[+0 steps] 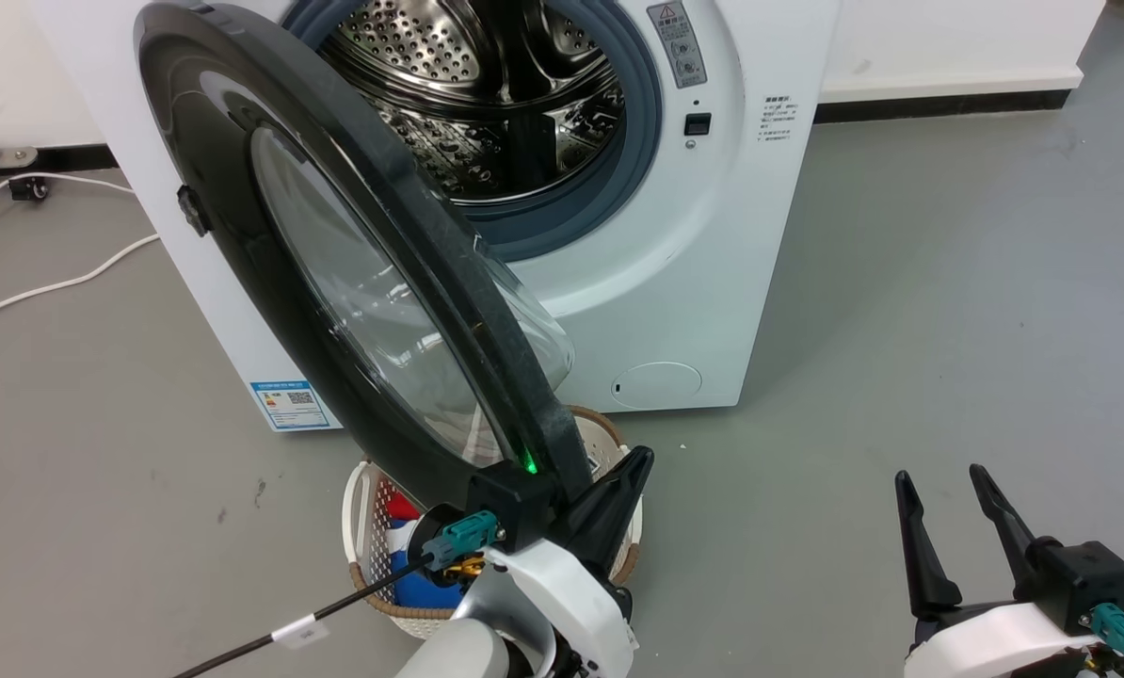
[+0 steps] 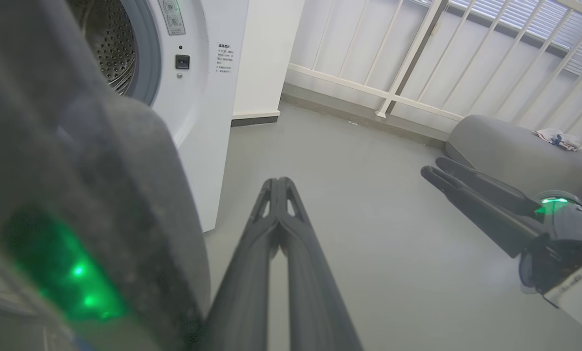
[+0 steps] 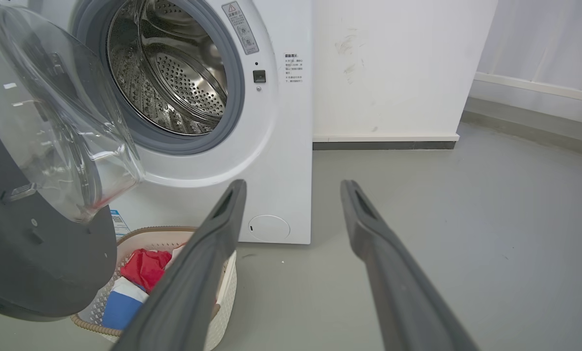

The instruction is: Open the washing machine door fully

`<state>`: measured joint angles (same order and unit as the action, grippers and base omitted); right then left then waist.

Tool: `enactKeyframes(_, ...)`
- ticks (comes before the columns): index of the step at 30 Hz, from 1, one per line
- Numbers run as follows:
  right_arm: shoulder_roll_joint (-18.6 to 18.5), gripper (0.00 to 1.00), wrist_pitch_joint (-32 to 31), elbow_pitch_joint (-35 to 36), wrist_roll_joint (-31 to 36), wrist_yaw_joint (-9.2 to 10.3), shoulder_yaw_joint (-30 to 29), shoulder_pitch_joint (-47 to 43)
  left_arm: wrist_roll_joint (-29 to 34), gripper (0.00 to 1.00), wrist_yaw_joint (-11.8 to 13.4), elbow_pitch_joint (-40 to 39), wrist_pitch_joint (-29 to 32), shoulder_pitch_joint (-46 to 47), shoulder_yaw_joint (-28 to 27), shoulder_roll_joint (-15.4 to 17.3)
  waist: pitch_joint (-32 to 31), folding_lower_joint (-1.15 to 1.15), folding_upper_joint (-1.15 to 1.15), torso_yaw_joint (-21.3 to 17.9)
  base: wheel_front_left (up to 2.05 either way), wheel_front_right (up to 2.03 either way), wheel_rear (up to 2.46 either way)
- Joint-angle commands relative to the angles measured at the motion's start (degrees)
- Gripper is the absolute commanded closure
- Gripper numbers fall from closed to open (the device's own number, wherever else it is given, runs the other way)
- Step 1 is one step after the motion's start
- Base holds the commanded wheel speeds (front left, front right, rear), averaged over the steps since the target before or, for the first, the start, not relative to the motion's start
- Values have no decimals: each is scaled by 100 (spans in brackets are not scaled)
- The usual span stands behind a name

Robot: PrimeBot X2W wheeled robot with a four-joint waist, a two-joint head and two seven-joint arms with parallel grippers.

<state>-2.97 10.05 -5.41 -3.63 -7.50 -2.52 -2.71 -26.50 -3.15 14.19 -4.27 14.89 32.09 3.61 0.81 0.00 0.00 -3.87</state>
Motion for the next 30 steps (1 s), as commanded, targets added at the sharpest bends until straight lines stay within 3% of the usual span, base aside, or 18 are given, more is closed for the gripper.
enactKeyframes(1,19,0,16,-11,-25,1,-4,-8,-36,100,166,88,-42,-38,-207,176,-21,0,0,20,0,0,0)
enactKeyframes(18,19,0,91,27,39,1,38,-98,-24,100,909,-975,20,-1070,-499,629,-112,0,0,488,0,0,0)
enactKeyframes(30,17,0,74,102,41,1,-118,-216,132,100,1402,-2318,178,-1860,-520,898,-48,0,0,1332,0,0,0)
